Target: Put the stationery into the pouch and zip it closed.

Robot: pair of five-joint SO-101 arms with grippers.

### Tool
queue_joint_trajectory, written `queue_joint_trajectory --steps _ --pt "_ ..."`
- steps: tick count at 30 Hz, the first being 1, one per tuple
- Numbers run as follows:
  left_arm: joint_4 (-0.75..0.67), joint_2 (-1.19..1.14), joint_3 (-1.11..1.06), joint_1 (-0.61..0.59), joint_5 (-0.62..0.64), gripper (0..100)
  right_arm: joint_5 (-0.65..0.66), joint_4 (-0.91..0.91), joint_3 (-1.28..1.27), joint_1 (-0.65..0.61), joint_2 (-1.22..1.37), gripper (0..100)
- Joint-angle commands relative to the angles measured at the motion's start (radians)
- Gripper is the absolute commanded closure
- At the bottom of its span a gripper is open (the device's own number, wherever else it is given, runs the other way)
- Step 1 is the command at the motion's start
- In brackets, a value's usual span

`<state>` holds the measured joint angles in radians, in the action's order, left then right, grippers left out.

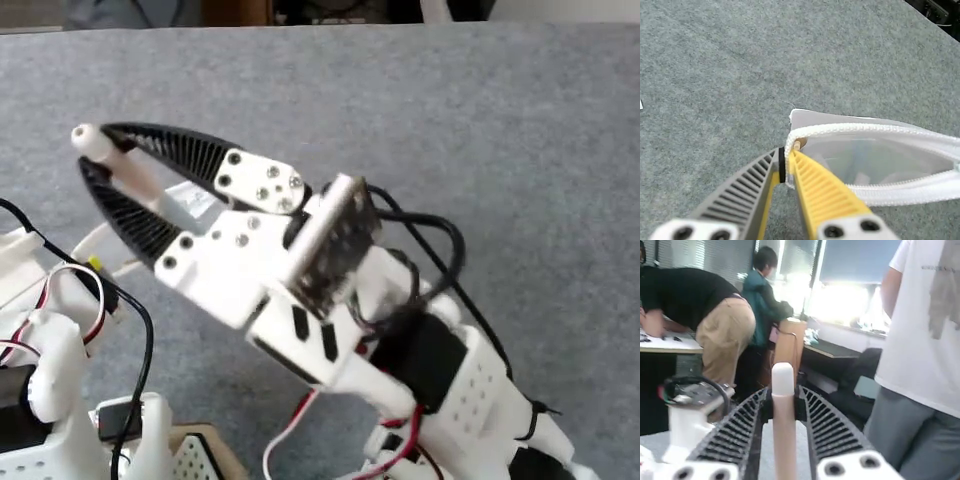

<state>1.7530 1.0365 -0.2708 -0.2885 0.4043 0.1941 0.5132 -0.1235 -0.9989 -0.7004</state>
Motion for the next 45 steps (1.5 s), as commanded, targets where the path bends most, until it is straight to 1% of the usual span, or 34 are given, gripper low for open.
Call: queue_joint_trajectory --steps 1,6,8,14,18,22,25,31,34,37,40,45 --pt "0.005 -0.002 -0.002 0.028 0.006 97 0.008 -0.015 0.059 -0.038 -0.018 98.6" --pt "0.005 -0.002 -0.002 0.096 0.006 97 0.008 -0.083 0.058 -0.046 0.013 98.6" --pt "0.006 -0.002 -0.002 0.114 -0.014 97 0.009 -0.101 0.058 -0.043 0.031 98.6" --pt "0.006 0.000 -0.007 0.165 -0.028 97 0.008 -0.106 0.015 -0.041 0.039 98.6" --pt "0.008 0.034 0.007 0.200 -0.028 97 0.008 -0.144 -0.018 -0.034 0.030 98.6" --pt "0.008 0.074 0.067 0.200 -0.021 97 0.008 -0.140 -0.024 -0.029 0.013 98.6" --pt "0.009 0.077 0.102 0.200 -0.020 97 0.008 -0.107 -0.018 -0.029 0.010 98.6" --pt "0.009 0.077 0.151 0.200 -0.020 97 0.006 -0.107 -0.024 -0.029 -0.025 98.6" --pt "0.008 0.075 0.079 0.200 -0.020 97 0.006 -0.094 -0.054 -0.028 -0.030 98.6" --pt "0.006 0.077 0.007 0.191 -0.021 97 -0.012 -0.084 -0.113 0.008 -0.033 98.6" --pt "0.006 0.077 0.001 0.191 -0.021 97 -0.078 -0.097 -0.133 0.049 -0.033 98.6" --pt "0.005 0.077 -0.004 0.191 -0.021 97 -0.091 -0.100 -0.203 0.080 -0.033 98.6"
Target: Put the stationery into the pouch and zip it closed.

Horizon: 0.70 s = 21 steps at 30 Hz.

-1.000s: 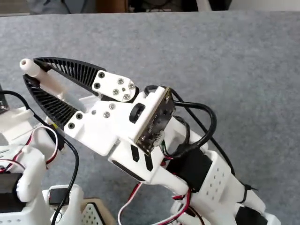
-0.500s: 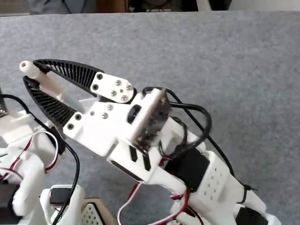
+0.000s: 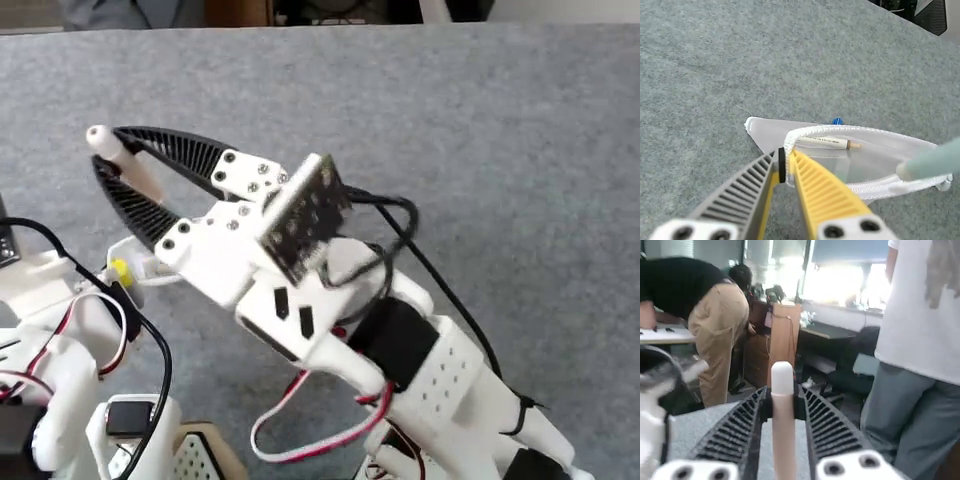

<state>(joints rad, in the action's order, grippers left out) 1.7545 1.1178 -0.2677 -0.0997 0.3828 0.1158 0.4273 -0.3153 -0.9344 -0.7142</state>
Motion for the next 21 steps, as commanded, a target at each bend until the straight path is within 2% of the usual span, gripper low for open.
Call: queue_joint_trajectory --steps 1,15,18,21 --pt "0.003 -0.005 -0.008 0.002 0.000 97 -0.012 -0.011 -0.016 0.018 -0.019 98.6" --pt "0.002 -0.005 -0.007 0.001 -0.005 97 -0.005 -0.006 -0.176 0.020 -0.162 97.8" --pt "0.002 -0.005 -0.008 -0.027 -0.005 97 -0.005 0.023 -0.191 0.020 -0.196 89.6" --pt "0.002 -0.005 -0.008 -0.033 -0.005 97 -0.005 0.130 -0.188 0.018 -0.220 83.8"
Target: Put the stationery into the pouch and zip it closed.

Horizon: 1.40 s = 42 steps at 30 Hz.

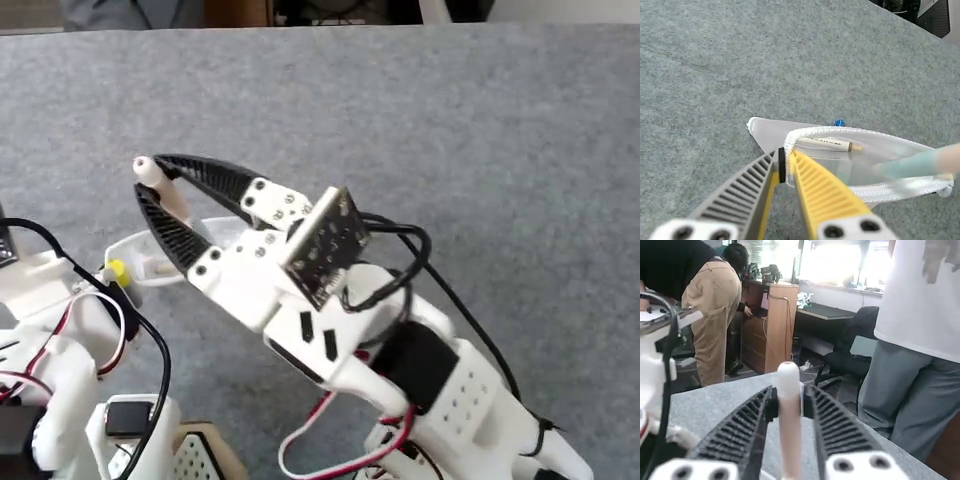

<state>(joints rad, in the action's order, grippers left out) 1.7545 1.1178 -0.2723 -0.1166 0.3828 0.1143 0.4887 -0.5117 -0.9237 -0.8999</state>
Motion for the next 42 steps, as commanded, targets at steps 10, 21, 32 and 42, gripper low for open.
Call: queue_joint_trajectory --steps 10,21,32,42 --pt "0.002 -0.005 -0.002 -0.018 -0.005 97 -0.003 0.095 0.021 0.011 -0.048 83.8" --pt "-0.011 0.002 -0.001 -0.139 -0.002 97 -0.011 0.437 -0.102 0.402 -0.185 83.8" --pt "-0.011 0.003 -0.001 -0.246 -0.002 97 -0.112 0.405 -0.447 0.348 -0.117 83.9" --pt "-0.011 0.005 0.004 -0.308 0.000 97 -0.198 0.404 -0.186 0.232 0.397 83.9"
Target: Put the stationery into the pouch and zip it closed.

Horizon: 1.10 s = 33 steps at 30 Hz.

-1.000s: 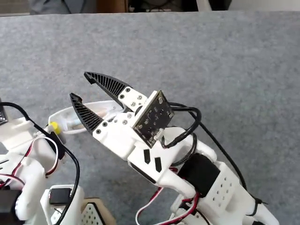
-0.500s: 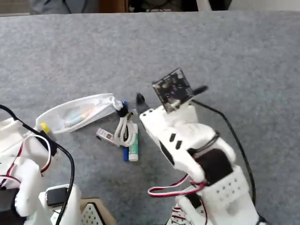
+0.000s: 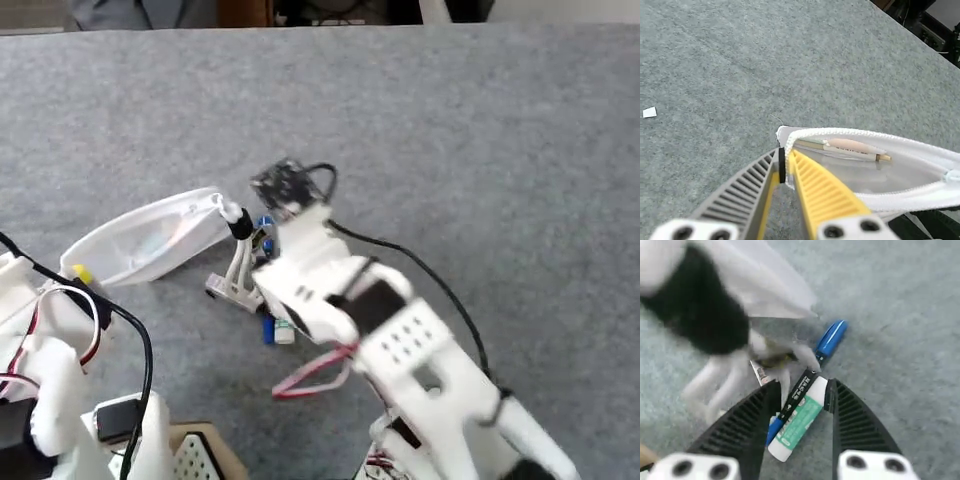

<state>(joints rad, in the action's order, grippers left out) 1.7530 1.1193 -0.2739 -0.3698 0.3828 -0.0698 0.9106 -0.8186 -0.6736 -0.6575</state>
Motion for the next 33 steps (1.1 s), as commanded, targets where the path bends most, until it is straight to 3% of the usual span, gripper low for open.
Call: queue_joint_trajectory --steps 1,7,19,33 --pt "-0.009 0.003 0.005 -0.079 0.000 97 -0.029 -0.018 0.156 -0.014 0.211 83.8" --pt "-0.005 0.003 0.005 -0.107 0.000 97 -0.157 -0.026 0.317 -0.003 0.464 83.7" --pt "-0.006 0.003 0.001 -0.108 0.000 97 -0.160 -0.081 0.567 0.147 0.842 83.8" --pt "-0.009 0.003 -0.001 -0.110 0.000 97 -0.160 -0.081 0.708 0.152 1.055 83.9"
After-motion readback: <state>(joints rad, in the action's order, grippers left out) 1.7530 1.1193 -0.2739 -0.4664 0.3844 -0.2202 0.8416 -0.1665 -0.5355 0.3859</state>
